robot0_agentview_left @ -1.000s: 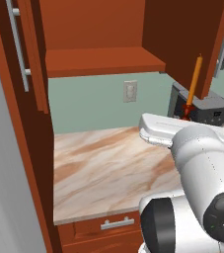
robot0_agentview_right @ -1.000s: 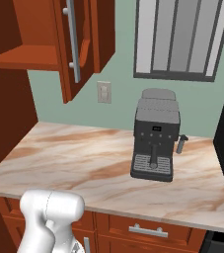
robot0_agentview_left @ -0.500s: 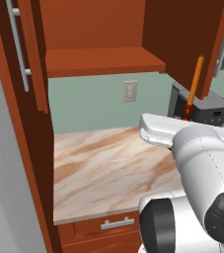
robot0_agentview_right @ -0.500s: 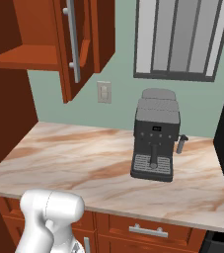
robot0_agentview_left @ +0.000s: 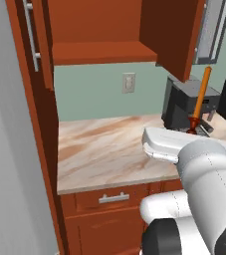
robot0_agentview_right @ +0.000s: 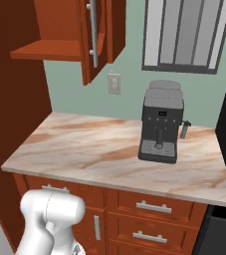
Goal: Get the candle and the beer from the cabinet and move them to the dining counter.
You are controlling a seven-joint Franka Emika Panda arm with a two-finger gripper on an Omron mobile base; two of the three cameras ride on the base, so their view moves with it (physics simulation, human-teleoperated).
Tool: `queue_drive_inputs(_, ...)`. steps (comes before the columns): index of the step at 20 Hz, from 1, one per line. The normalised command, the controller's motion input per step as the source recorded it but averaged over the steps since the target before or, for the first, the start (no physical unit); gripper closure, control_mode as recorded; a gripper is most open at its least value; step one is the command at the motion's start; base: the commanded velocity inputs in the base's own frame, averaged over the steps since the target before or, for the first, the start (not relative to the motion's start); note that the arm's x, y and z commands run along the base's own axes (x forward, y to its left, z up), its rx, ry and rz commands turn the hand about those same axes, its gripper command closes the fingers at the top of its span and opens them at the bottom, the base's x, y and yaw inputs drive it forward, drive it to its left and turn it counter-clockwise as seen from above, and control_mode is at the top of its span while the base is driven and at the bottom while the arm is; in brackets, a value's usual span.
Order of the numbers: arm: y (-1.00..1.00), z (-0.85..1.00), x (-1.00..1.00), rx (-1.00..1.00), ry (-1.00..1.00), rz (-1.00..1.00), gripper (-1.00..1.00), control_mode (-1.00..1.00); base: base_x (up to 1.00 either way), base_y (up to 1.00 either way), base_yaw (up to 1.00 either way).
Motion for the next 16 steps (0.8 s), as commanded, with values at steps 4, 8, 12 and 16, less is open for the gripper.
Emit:
queue_drive_inputs(4, 0.00, 0.00, 0.00, 0.00, 0.00, 0.00, 1.00, 1.00, -0.73, 0.40, 0.22)
queue_drive_inputs(8, 0.00, 0.00, 0.00, 0.00, 0.00, 0.00, 1.00, 1.00, -0.71, 0.45, 0.26)
queue_drive_inputs(12, 0.00, 0.00, 0.00, 0.00, 0.00, 0.00, 1.00, 1.00, -0.72, 0.41, 0.33)
queue_drive_inputs(16, 0.00, 0.00, 0.00, 0.00, 0.00, 0.00, 1.00, 1.00, -0.44, 0.45, 0.40)
